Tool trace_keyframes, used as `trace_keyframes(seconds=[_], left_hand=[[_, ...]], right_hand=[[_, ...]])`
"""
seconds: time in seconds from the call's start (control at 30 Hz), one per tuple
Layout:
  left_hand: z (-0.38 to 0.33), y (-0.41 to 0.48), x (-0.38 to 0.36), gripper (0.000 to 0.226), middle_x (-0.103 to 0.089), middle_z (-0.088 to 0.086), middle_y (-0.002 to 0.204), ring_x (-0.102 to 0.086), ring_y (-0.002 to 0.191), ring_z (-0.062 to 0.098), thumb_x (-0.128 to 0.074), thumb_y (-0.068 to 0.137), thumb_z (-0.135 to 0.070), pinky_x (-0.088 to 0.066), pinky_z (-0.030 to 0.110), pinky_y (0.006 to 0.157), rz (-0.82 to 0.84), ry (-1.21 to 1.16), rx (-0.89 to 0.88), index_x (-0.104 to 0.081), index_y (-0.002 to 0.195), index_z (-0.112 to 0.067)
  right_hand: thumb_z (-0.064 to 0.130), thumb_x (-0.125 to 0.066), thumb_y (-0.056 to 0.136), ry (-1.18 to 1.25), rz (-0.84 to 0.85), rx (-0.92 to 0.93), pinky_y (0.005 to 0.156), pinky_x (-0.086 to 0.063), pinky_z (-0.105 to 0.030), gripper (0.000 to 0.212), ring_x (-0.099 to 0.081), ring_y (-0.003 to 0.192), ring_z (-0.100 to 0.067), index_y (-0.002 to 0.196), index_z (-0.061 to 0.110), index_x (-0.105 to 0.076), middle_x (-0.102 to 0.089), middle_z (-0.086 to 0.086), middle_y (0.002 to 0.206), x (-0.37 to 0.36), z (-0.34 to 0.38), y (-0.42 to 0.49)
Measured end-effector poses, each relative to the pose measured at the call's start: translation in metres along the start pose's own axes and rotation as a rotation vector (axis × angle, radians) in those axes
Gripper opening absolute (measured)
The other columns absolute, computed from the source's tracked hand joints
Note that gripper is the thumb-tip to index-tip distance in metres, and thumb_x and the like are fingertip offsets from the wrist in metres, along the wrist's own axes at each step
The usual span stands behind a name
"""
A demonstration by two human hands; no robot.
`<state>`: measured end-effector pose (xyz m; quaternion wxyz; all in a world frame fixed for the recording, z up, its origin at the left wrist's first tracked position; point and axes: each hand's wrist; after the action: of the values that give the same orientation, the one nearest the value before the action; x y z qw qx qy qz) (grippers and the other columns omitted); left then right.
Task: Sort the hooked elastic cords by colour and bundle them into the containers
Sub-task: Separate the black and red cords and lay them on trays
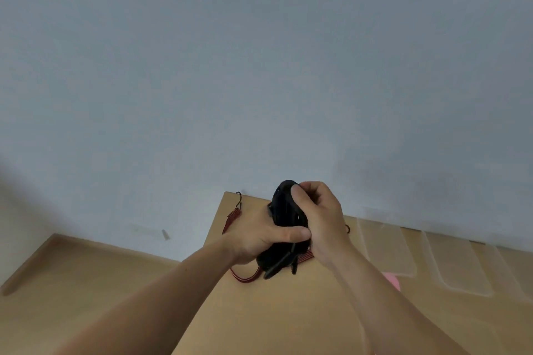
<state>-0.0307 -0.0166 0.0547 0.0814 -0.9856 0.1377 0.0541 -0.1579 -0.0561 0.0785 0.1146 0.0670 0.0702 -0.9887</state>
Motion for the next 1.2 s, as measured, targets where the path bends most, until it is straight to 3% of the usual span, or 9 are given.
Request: trace_keyframes(seconds=[0.1, 0.33, 0.5, 0.57, 0.7, 0.9, 0.97, 1.07, 1.2], left_hand=[[0.010, -0.009, 0.020, 0.032, -0.058, 0.015, 0.085, -0.061, 0.081, 0.027, -0.072, 0.077, -0.012, -0.052, 0.041, 0.079, -0.092, 0.037, 0.094, -0.056, 0.097, 0.007], [0.038, -0.027, 0.069, 0.018, -0.042, 0.008, 0.059, -0.045, 0.054, 0.023, -0.063, 0.063, -0.011, -0.042, 0.028, 0.049, -0.435, -0.082, 0.300, -0.047, 0.069, -0.007], [0.061, -0.028, 0.087, 0.024, -0.060, 0.007, 0.065, -0.063, 0.063, 0.023, -0.082, 0.072, -0.020, -0.049, 0.029, 0.054, -0.523, -0.025, 0.366, -0.060, 0.074, -0.010], [0.070, -0.026, 0.089, 0.024, -0.061, 0.008, 0.067, -0.064, 0.064, 0.023, -0.082, 0.073, -0.019, -0.051, 0.029, 0.057, -0.536, -0.015, 0.376, -0.061, 0.076, -0.008], [0.078, -0.019, 0.093, 0.017, -0.055, 0.012, 0.068, -0.059, 0.061, 0.025, -0.074, 0.073, -0.009, -0.051, 0.032, 0.058, -0.501, -0.001, 0.407, -0.060, 0.079, -0.003], [0.066, -0.003, 0.092, 0.017, -0.053, 0.015, 0.071, -0.057, 0.070, 0.025, -0.071, 0.074, -0.008, -0.051, 0.035, 0.063, -0.394, 0.077, 0.396, -0.057, 0.077, 0.002], [0.055, 0.005, 0.087, 0.027, -0.058, 0.021, 0.078, -0.059, 0.074, 0.025, -0.073, 0.074, -0.012, -0.052, 0.038, 0.069, -0.361, 0.084, 0.334, -0.060, 0.088, 0.007], [0.030, 0.016, 0.074, 0.023, -0.065, 0.011, 0.080, -0.064, 0.073, 0.020, -0.076, 0.071, -0.022, -0.054, 0.042, 0.074, -0.304, 0.097, 0.207, -0.070, 0.092, -0.011], [0.000, 0.028, 0.050, 0.012, -0.061, -0.009, 0.060, -0.060, 0.056, 0.005, -0.073, 0.083, -0.006, -0.048, 0.018, 0.058, -0.261, 0.056, 0.071, -0.069, 0.094, -0.005]], right_hand=[[0.024, -0.067, 0.086, 0.090, 0.137, -0.069, 0.077, -0.052, -0.036, 0.023, -0.063, 0.082, -0.019, 0.087, 0.001, -0.064, -0.066, -0.008, 0.084, 0.001, -0.007, 0.008], [0.029, -0.059, 0.092, -0.674, 0.061, -0.153, 0.077, -0.043, -0.029, 0.017, -0.061, 0.094, -0.014, 0.095, 0.013, -0.066, -0.067, 0.001, 0.095, 0.002, -0.074, 0.039], [0.053, -0.054, 0.082, -1.084, 0.081, -0.314, 0.068, -0.050, -0.032, 0.038, -0.059, 0.074, -0.016, 0.084, 0.015, -0.054, -0.059, 0.006, 0.077, -0.005, -0.147, 0.054], [0.060, -0.052, 0.076, -1.189, 0.054, -0.368, 0.074, -0.053, -0.036, 0.046, -0.063, 0.081, -0.021, 0.092, 0.017, -0.054, -0.063, 0.004, 0.084, -0.013, -0.161, 0.055], [0.040, -0.060, 0.078, -1.372, 0.010, -0.348, 0.076, -0.050, -0.036, 0.033, -0.064, 0.084, -0.022, 0.097, 0.017, -0.047, -0.063, 0.003, 0.088, -0.022, -0.173, 0.053], [0.018, -0.058, 0.085, -0.725, -0.051, -0.359, 0.055, -0.042, -0.030, 0.013, -0.053, 0.061, -0.016, 0.073, 0.015, -0.052, -0.056, 0.000, 0.069, -0.013, -0.142, 0.056], [0.012, -0.055, 0.087, -0.538, -0.092, -0.270, 0.062, -0.044, -0.032, 0.012, -0.062, 0.065, -0.019, 0.075, 0.012, -0.053, -0.060, -0.006, 0.072, -0.010, -0.106, 0.054], [0.009, -0.054, 0.090, -0.264, -0.114, -0.185, 0.080, -0.053, -0.040, 0.005, -0.072, 0.085, -0.024, 0.093, 0.007, -0.058, -0.073, -0.007, 0.082, -0.003, -0.053, 0.048], [0.005, -0.055, 0.093, 0.171, -0.120, -0.083, 0.077, -0.056, -0.043, 0.007, -0.070, 0.084, -0.027, 0.099, 0.007, -0.058, -0.072, -0.010, 0.077, -0.003, 0.009, 0.040]])
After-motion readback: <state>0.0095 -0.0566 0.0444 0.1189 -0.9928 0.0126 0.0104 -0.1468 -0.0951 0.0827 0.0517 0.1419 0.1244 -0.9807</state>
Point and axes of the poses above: each hand's wrist, its own y-axis towards the middle knuckle, its own x-axis out of the back of the hand, z = x × y
